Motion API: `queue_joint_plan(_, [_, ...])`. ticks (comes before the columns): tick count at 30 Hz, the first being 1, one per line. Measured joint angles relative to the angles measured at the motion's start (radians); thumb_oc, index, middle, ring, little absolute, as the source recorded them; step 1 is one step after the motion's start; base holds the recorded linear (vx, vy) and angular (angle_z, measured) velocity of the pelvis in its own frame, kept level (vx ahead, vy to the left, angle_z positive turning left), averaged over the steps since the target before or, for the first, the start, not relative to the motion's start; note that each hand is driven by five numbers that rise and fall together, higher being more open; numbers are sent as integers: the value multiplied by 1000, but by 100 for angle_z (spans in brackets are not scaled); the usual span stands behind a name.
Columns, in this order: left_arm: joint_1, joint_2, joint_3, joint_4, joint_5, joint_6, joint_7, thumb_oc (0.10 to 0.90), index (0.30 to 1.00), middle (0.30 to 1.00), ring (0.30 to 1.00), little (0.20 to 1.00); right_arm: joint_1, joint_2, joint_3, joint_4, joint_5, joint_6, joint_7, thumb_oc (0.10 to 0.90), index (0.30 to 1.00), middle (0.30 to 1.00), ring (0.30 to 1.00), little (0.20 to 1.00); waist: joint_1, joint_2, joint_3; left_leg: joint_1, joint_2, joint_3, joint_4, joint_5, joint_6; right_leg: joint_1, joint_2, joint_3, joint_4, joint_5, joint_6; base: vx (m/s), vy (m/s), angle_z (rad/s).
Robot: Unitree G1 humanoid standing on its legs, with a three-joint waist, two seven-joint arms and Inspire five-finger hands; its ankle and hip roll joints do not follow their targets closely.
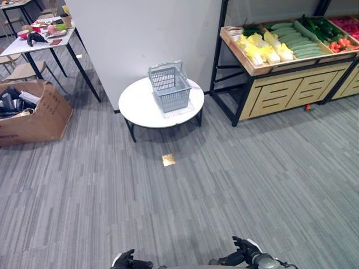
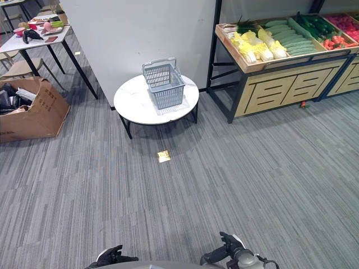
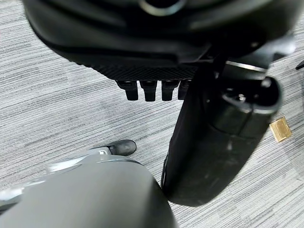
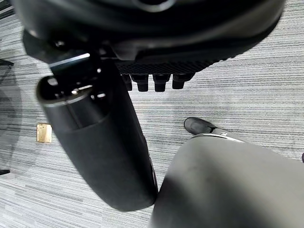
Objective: Get the vegetables into the basket
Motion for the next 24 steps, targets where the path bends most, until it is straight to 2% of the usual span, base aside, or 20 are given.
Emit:
queue_joint_plan(11, [-1, 1, -1, -10, 0, 1, 24, 900, 1000, 1000, 1000, 1000, 0, 0, -7, -2, 1, 0, -11, 900, 1000, 1000, 1000, 1000, 0, 0, 4, -2, 2, 0, 0, 0, 0, -4, 2, 0, 0, -1, 0, 5, -17, 0])
queue_joint_plan(19, [-42, 20, 0, -8, 0, 2, 58, 900, 1000, 1000, 1000, 1000, -48, -14, -8, 13, 2, 2, -43, 900, 1000, 1000, 1000, 1000, -4, 3, 59, -52, 24, -9, 19, 8, -12, -41, 23, -7, 5, -1, -4, -11, -92, 2])
queue_joint_plan(20, [-46, 24, -1, -8, 0, 2, 62, 900, 1000, 1000, 1000, 1000, -54, -18, -8, 12, 3, 2, -43, 900, 1000, 1000, 1000, 1000, -4, 5, 70, -56, 28, -16, 20, 10, -16, -42, 27, -12, 5, -2, -6, 2, -110, 20])
queue_joint_plan(21, [-75, 44, 1, -9, -9, 1, 62, 900, 1000, 1000, 1000, 1000, -87, -22, -8, 14, 4, 2, -43, 900, 1000, 1000, 1000, 1000, -1, -4, 101, -113, 38, -35, 76, 18, -29, -83, 36, -22, 44, -25, -35, 32, -203, 18])
queue_joint_plan(23, [-86, 53, 3, -7, -20, 2, 65, 900, 1000, 1000, 1000, 1000, -113, -26, -8, 25, 3, 12, -46, 900, 1000, 1000, 1000, 1000, 7, -10, 117, -133, 42, -49, 101, 39, -54, -85, 51, -31, 42, -18, -44, 41, -189, 16])
queue_joint_plan(24, [-88, 54, 12, -8, -28, 0, 68, 900, 1000, 1000, 1000, 1000, -114, -28, -9, 21, 3, 13, -49, 900, 1000, 1000, 1000, 1000, 3, -15, 125, -165, 39, -62, 154, 37, -56, -95, 51, -33, 63, -27, -53, 56, -74, 38])
